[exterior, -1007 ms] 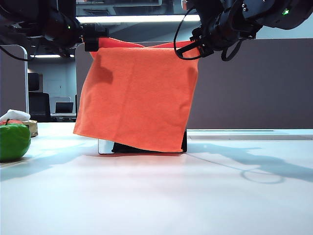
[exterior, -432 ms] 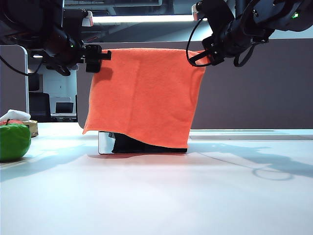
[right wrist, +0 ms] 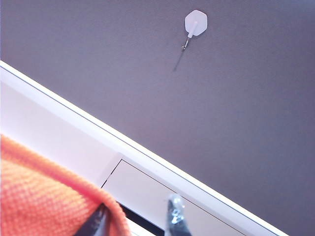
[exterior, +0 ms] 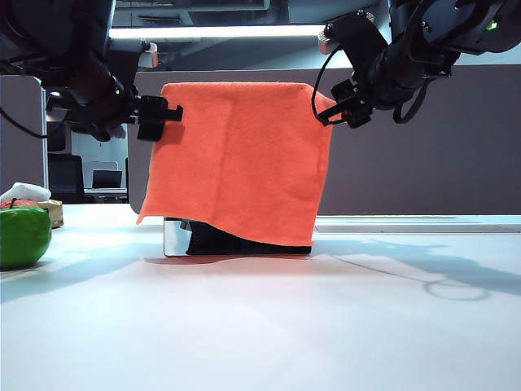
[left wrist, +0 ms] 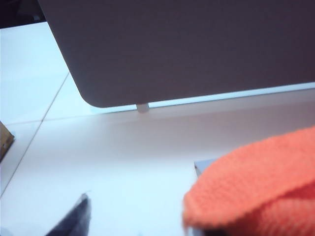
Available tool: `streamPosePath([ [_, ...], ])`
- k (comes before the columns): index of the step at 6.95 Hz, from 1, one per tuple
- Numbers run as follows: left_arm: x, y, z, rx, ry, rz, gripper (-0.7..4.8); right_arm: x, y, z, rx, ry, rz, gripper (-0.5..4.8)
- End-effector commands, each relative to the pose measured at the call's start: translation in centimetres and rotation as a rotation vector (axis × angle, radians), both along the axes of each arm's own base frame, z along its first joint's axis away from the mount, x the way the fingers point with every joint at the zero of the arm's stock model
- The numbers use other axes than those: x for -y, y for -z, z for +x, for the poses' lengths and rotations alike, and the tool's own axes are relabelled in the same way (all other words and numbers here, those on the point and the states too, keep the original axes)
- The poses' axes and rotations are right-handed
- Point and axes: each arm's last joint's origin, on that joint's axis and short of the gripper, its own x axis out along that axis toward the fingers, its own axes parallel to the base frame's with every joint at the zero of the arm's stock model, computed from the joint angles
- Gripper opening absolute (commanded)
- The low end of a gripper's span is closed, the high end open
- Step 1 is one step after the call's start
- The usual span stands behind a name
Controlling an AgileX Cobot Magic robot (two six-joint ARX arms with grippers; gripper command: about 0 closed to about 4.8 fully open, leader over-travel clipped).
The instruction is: Pick up the cloth from the table and use it to cover the mirror.
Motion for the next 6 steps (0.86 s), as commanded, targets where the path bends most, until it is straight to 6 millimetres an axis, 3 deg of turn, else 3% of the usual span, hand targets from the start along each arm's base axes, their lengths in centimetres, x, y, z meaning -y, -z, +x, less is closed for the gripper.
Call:
streamPosePath([
  [1, -0.1, 0.3, -0.1, -0.046, -0.022, 0.022, 2.7, 0.1, -0.1, 0.0, -0.01, 0.007, -0.003, 1.54],
  [3, -0.2, 0.4, -0.1, -0.058, -0.045, 0.032, 2.69, 0.1, 0.0, 0.0, -0.024, 0.007, -0.009, 1.57],
  [5, -0.5, -0.5, 0.0, 0.036, -0.178, 0.024, 2.69, 0.1, -2.0, 0.0, 0.163, 0.008, 0.067, 1.58],
  [6, -0.6, -1.1, 0.1, 0.097, -0.232, 0.007, 2.69, 0.1, -2.0, 0.0, 0.169, 0.007, 0.069, 1.58],
])
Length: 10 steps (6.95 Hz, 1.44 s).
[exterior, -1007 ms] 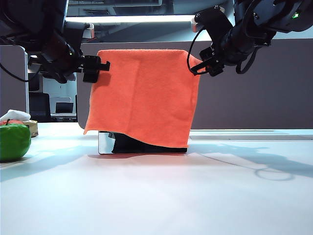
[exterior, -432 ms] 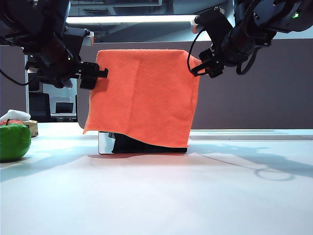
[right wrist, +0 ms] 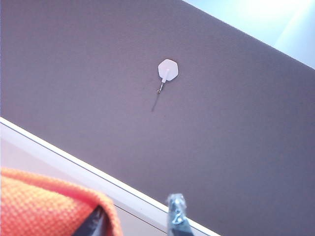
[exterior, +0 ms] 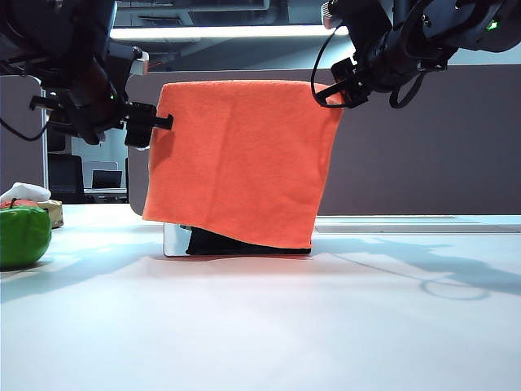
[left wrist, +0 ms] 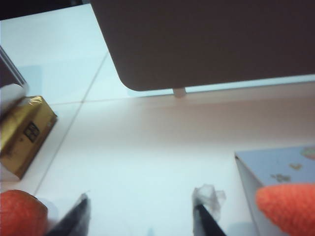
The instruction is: Pick up the cloth from the table and use it to cover the mirror.
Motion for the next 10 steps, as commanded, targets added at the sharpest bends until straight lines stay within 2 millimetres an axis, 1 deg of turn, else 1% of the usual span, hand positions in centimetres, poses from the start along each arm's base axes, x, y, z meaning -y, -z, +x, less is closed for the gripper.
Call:
streamPosePath([
  [1, -0.2, -2.0, 0.2, 0.183, -0.104, -0.047, 2.68, 0.0, -0.5, 0.0, 0.028, -0.004, 0.012, 1.58],
  [2, -0.2, -2.7, 0.2, 0.253, -0.098, -0.075, 2.68, 0.0, -0.3, 0.0, 0.002, -0.004, 0.002, 1.58],
  [3, 0.0, -3.6, 0.0, 0.33, -0.028, -0.11, 2.63, 0.0, 0.1, 0.0, -0.029, -0.007, -0.011, 1.58],
  [4, 0.1, -3.8, 0.0, 0.345, 0.003, -0.118, 2.63, 0.0, 0.2, 0.0, -0.042, -0.008, -0.016, 1.58],
  [5, 1.3, -4.9, -0.4, 0.424, 0.476, -0.181, 1.85, -0.2, 1.5, 0.0, -0.168, -0.066, -0.061, 1.58],
  [6, 1.4, -4.9, -0.4, 0.421, 0.499, -0.192, 1.72, -0.2, 2.0, -0.1, -0.21, -0.084, -0.076, 1.58],
  [7, 1.5, -5.0, -0.5, 0.43, 0.559, -0.197, -0.07, -0.2, 2.3, -0.2, -0.242, -0.078, -0.088, 1.58],
  [8, 1.7, -5.5, -0.8, 0.478, 0.644, -0.227, -0.06, -0.2, 2.2, -0.1, -0.232, -0.077, -0.084, 1.59],
  [10, 1.7, -5.9, -0.9, 0.511, 0.659, -0.248, -0.06, -0.2, 2.2, -0.1, -0.227, -0.069, -0.083, 1.98],
])
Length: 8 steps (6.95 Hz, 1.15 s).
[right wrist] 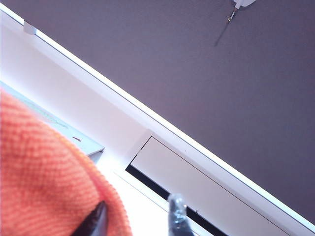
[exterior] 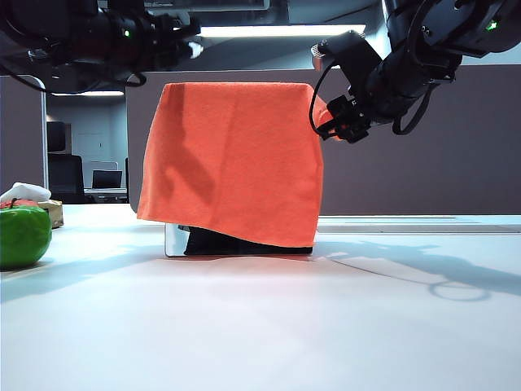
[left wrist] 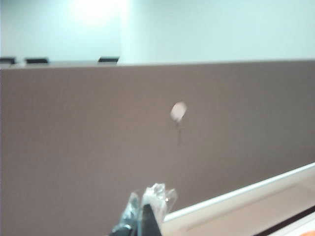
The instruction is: Pick up the cloth from the table and use it to cover the mirror.
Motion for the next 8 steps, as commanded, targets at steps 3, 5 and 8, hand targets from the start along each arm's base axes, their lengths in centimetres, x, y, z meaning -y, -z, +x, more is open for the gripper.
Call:
streamPosePath([
  [3, 0.0, -1.6, -0.7, 0.101, 0.084, -0.064, -0.06, 0.2, -2.7, 0.1, 0.237, 0.108, 0.093, 2.05],
  [5, 0.0, -1.5, -0.7, 0.097, 0.082, -0.055, -0.06, 0.4, -2.7, 0.1, 0.24, 0.143, 0.092, 1.41],
  [8, 0.1, -0.9, -0.4, 0.025, 0.08, -0.035, -0.06, 0.4, 0.1, -0.1, -0.022, 0.117, -0.03, 4.53],
])
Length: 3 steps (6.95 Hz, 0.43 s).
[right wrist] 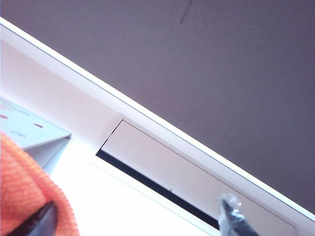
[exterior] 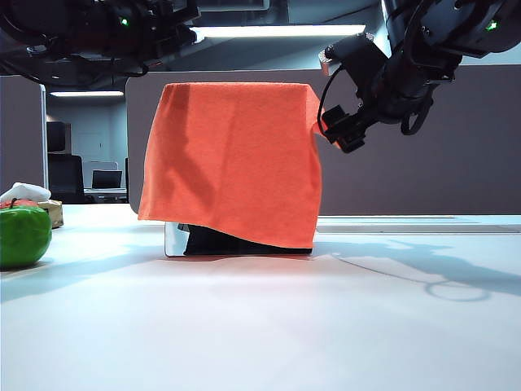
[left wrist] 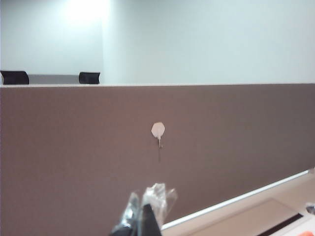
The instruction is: Pick up the cloth from the table and use it to cover the mirror.
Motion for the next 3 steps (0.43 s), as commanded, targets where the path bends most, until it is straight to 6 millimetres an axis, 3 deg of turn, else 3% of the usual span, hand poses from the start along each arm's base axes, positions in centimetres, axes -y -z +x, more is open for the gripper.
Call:
streamPosePath([
  [1, 0.1, -0.1, 0.0, -0.007, 0.008, 0.008, -0.06, -0.1, 0.4, -0.2, -0.061, -0.036, -0.015, 4.79],
  [3, 0.1, 0.1, 0.0, -0.032, 0.005, 0.015, -0.06, 0.1, 1.6, -0.6, -0.185, -0.038, -0.062, 4.79],
])
